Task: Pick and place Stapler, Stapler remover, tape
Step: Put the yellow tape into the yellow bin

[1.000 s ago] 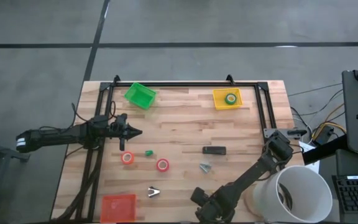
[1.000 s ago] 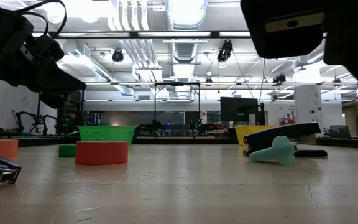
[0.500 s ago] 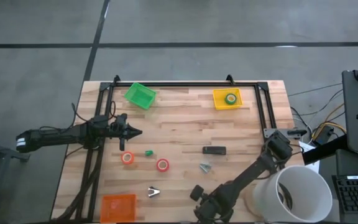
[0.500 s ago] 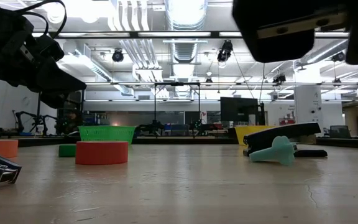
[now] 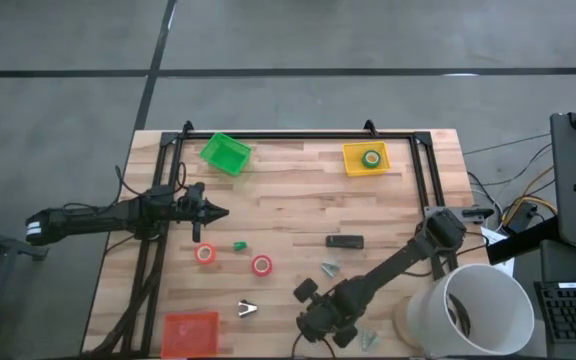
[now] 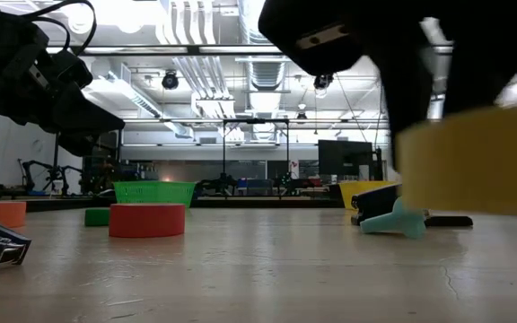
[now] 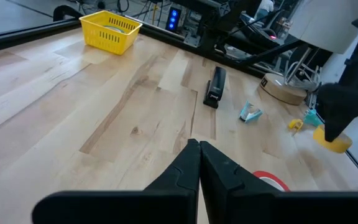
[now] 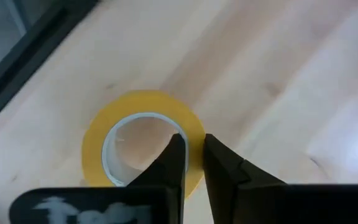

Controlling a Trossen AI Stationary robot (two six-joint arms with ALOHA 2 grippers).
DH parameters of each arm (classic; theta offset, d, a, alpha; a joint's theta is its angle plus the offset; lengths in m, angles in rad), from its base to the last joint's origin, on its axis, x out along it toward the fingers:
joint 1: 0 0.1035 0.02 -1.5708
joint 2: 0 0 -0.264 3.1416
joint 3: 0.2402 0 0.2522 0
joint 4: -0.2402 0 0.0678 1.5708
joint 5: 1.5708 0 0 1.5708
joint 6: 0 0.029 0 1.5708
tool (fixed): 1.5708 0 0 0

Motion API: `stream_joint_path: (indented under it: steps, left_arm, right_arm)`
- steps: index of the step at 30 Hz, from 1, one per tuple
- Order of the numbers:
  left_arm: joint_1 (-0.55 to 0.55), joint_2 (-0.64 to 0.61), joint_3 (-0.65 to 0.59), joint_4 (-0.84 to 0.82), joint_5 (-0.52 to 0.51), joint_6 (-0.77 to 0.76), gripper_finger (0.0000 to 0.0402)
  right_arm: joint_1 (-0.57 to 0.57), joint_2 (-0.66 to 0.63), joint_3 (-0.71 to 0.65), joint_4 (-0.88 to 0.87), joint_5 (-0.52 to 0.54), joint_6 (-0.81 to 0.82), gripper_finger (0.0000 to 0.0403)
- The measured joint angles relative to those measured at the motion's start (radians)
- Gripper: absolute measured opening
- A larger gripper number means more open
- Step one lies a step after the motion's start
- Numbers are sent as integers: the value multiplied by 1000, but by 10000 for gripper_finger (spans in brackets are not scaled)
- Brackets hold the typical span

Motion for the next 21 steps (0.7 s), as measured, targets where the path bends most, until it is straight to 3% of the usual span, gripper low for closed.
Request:
stream_joint_path:
  steps: [21]
  left_arm:
    - [0, 2, 0, 0, 0, 0, 12]
  right_arm:
    - [-384, -235, -46, -155, 35, 213, 33]
